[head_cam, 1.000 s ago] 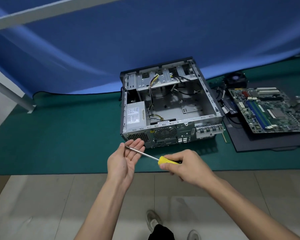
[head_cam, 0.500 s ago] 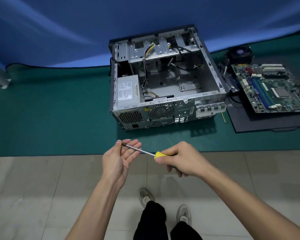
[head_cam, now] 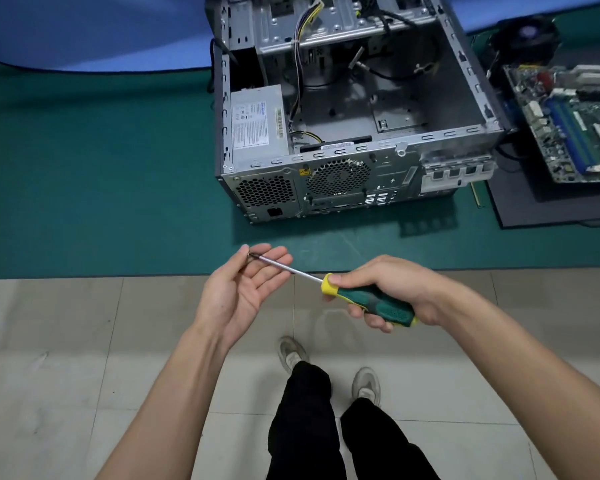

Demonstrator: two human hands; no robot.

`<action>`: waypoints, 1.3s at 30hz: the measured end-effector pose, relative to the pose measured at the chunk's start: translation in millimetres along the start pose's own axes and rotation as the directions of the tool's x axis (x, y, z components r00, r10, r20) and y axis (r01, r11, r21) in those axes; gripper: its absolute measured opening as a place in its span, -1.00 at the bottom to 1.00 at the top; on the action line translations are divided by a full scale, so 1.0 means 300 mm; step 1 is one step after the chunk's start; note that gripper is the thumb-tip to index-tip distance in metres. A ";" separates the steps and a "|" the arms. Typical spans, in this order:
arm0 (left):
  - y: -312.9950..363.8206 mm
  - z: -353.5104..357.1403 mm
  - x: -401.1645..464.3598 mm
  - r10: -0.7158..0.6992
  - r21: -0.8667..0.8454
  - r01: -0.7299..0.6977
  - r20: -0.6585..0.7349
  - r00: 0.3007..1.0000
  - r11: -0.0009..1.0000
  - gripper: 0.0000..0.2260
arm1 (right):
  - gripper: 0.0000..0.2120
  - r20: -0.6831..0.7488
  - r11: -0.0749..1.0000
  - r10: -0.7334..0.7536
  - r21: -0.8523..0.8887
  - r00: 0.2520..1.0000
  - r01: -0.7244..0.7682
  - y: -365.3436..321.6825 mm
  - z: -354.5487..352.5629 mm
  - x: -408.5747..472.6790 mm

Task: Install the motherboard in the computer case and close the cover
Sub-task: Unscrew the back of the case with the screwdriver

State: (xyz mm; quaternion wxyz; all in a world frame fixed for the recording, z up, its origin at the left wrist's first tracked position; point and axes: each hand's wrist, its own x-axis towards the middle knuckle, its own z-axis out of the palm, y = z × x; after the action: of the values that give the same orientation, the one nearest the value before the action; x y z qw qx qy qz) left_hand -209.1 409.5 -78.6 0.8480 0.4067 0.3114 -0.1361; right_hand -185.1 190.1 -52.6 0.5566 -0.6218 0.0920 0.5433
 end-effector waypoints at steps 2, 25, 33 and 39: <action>0.007 0.000 -0.003 -0.008 0.005 0.008 0.030 1.000 1.000 -0.73 | -0.67 0.025 1.000 0.005 0.011 1.000 -0.005 0.003 -0.015 -0.002; -0.035 0.052 0.184 0.053 -0.044 -0.066 -0.247 0.967 0.997 -0.78 | -0.69 -0.284 0.992 -0.119 -0.008 0.951 0.122 0.070 0.124 0.188; -0.033 0.011 0.257 -0.051 -0.083 0.027 -0.291 0.955 0.996 -0.78 | -0.54 -0.410 0.992 -0.111 0.017 0.905 0.129 0.146 0.231 0.331; -0.018 0.002 0.290 -0.083 -0.059 0.068 -0.298 0.951 0.996 -0.82 | -0.52 -0.456 0.984 -0.135 0.041 0.880 0.173 0.167 0.283 0.386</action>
State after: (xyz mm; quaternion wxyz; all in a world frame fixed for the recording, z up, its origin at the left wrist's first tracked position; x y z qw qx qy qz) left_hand -144.6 407.7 -137.2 0.7947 0.3898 0.4550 -0.0976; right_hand -224.2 296.0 -154.5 0.5860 -0.7132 0.1907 0.3340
